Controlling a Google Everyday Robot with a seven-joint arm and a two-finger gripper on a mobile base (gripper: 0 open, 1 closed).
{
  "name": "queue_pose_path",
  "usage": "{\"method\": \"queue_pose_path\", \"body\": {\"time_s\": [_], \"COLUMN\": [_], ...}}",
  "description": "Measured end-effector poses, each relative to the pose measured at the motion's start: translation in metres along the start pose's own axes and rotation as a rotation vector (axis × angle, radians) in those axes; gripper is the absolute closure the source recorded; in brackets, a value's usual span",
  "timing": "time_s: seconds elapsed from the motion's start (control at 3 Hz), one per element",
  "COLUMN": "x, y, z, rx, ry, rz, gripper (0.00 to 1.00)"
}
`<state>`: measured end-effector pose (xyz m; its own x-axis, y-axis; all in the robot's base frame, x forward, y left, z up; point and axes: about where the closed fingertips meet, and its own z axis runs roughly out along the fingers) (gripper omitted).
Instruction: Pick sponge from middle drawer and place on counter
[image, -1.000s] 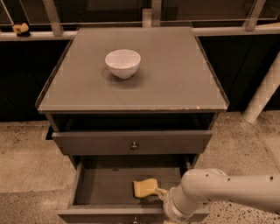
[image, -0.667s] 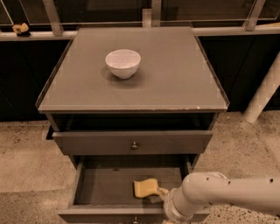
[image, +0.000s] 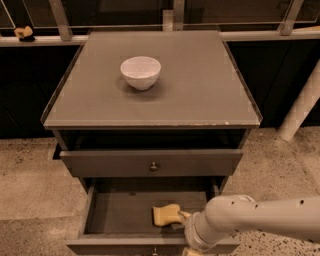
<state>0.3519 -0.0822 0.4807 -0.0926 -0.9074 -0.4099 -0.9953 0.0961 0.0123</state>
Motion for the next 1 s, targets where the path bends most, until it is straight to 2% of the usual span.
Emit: {"method": "queue_pose_path", "body": {"time_s": [0.33,0.67,1.0], "x": [-0.012,-0.025,-0.032], "y": [-0.030,-0.065,-0.098], "z": [0.014,0.026,0.032], "rx": [0.038,0.050,0.060], "ry": [-0.035,-0.062,-0.075], "rz": [-0.033,-0.045,-0.024], "gripper": [0.00,0.00,0.00]}}
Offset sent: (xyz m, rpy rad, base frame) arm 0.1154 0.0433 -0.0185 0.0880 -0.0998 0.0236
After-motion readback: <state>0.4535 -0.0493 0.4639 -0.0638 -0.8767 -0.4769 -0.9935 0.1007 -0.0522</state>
